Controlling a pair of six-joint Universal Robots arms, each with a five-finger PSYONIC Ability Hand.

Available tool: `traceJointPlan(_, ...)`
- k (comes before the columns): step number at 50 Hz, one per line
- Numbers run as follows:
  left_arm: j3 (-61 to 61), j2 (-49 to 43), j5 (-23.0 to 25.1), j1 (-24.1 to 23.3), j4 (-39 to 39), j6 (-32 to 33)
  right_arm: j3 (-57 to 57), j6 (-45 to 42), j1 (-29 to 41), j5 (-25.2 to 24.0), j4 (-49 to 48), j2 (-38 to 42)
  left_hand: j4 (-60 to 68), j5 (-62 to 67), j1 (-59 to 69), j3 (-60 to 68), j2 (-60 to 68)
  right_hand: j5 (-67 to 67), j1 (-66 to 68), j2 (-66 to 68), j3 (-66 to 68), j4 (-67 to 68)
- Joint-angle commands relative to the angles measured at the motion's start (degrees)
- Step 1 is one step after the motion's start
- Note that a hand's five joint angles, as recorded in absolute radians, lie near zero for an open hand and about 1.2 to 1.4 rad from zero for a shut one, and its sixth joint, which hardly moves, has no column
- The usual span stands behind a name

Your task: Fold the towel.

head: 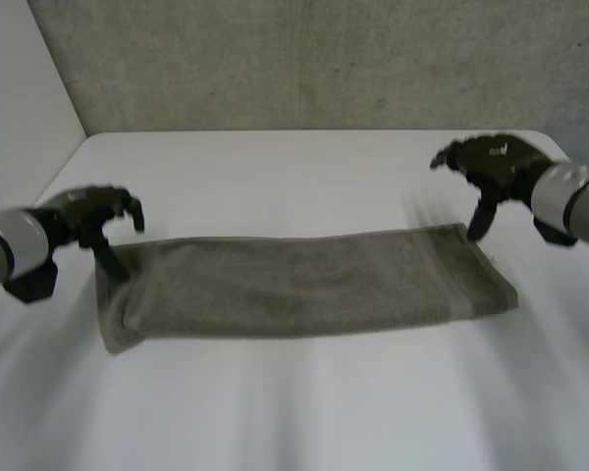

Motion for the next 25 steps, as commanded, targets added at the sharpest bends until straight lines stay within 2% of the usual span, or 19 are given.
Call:
traceJointPlan(1,-12.82,3.27,-0.53,-0.07,4.76,6.17,15.15,-4.15,-2.82,-0.32,-6.75,-3.87,3.03,3.32,2.96,2.98,3.0,0.36,-0.13,0.15,0.01,-0.56)
traceJointPlan(3,-14.68,3.62,-0.71,-0.07,6.18,6.26,20.48,-4.5,-4.05,-0.41,-9.98,-5.53,3.03,3.32,2.96,2.98,3.0,2.53,2.04,2.32,2.18,1.61)
traceJointPlan(11,-19.96,3.8,-0.88,0.02,11.11,5.82,29.64,-6.17,-6.51,-1.19,-18.59,-5.89,3.03,3.32,2.96,2.98,3.0,9.61,9.12,9.4,9.26,8.69)
traceJointPlan(19,-21.19,3.1,-1.24,-0.77,14.45,3.71,32.2,-10.21,-7.22,-0.76,-22.92,-1.94,3.37,3.66,3.29,3.31,3.34,9.78,9.29,9.57,9.43,8.86)
traceJointPlan(25,-21.45,2.92,-4.48,-1.04,17.52,3.36,32.29,-12.59,-7.04,-0.58,-23.18,0.08,6.56,6.84,6.48,6.5,6.52,13.14,12.65,12.93,12.79,12.22)
